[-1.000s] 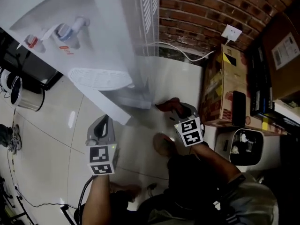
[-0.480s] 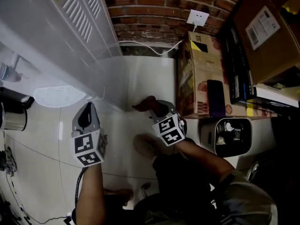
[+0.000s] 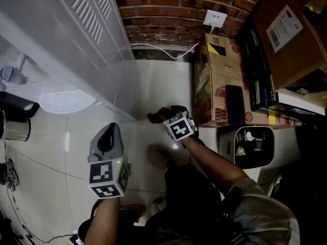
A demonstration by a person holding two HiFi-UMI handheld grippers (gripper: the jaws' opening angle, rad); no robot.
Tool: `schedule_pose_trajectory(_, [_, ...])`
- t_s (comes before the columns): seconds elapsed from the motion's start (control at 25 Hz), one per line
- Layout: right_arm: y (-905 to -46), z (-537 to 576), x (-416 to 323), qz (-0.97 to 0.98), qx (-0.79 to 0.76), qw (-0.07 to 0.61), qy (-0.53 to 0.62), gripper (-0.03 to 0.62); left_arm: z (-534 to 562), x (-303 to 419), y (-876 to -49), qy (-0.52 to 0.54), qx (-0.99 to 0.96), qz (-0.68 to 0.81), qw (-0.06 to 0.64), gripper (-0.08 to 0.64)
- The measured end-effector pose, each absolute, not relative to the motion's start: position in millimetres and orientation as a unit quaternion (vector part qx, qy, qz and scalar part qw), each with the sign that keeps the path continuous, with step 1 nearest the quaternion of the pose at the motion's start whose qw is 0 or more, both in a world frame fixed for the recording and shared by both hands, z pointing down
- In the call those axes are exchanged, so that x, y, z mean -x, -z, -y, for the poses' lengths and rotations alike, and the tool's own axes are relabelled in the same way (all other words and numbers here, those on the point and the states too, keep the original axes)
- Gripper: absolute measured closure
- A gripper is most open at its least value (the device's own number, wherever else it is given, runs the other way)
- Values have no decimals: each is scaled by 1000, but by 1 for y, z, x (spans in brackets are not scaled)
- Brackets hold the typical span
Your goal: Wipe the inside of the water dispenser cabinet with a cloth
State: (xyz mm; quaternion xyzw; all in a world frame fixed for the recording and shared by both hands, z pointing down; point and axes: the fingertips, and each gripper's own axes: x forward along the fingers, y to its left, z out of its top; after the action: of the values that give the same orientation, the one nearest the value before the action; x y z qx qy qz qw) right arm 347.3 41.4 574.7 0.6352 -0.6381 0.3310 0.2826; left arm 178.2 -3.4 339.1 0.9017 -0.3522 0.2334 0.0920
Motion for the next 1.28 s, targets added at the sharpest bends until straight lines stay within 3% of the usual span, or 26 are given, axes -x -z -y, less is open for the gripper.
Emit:
schedule_pose_trajectory(0.16, [-485,-34,-345,657,-671,197,-281,380,-17,-184,-310,-210,-914,336,91,565])
schedule_pose_trajectory(0.24, [-423,-37,-348,661,-693,147,-248,496,-20,-185,-293,-190,-915,343,92,565])
schedule_pose_trajectory(0.36, [-333,-51,-347,671,-712,92,-185,577,-26,-190,-269,-159,-921,345,89,565])
schedule_pose_trajectory(0.6, [-231,-83,-312,706,-702,70,-66,581,-47,-202,-218,-117,-934,329,69,565])
schedule_pose_trajectory(1.28, [-251,-99,-311,707,-697,60,-102,583,-60,-206,-232,-133,-930,340,43,566])
